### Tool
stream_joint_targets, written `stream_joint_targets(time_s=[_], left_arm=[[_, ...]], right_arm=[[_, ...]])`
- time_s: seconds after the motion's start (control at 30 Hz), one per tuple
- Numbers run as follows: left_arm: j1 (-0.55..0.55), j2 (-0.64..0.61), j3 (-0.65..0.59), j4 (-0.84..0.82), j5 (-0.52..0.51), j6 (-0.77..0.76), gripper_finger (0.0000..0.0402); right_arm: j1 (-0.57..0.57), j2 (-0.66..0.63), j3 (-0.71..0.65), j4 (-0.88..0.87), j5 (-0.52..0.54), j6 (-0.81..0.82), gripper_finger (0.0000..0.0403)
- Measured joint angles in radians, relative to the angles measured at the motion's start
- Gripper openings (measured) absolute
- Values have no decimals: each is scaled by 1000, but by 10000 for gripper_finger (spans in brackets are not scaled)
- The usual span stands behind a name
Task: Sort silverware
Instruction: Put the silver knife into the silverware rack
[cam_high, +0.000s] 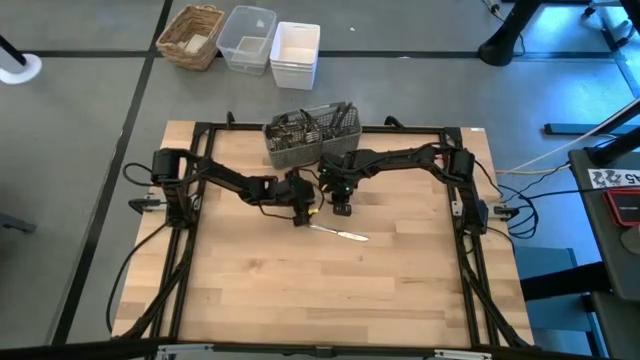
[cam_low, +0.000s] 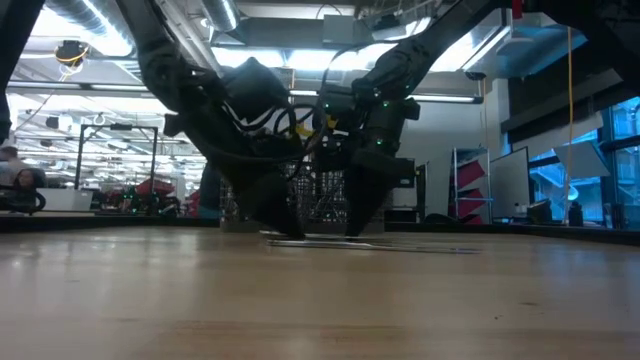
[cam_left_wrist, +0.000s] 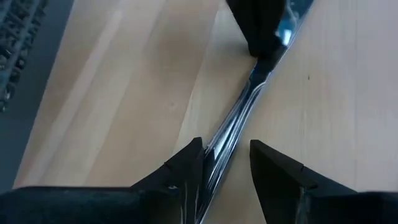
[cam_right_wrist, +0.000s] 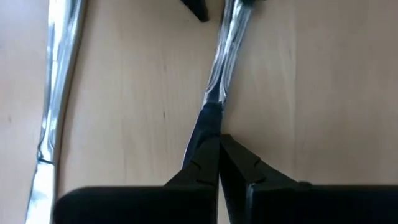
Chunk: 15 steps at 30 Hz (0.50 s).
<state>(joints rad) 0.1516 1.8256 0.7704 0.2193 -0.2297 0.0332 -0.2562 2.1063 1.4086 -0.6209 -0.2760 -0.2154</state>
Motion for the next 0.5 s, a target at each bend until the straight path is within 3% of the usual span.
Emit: stream_joint_targets(time_s=[0.27, 0.5], left_arm=[[58, -2, 1, -29, 150, -37, 121], [75, -3, 1, -81, 219, -97, 52]], right_arm=[[0, 0, -1, 0, -30, -4, 12], [0, 6, 47, -37, -76, -6, 12]])
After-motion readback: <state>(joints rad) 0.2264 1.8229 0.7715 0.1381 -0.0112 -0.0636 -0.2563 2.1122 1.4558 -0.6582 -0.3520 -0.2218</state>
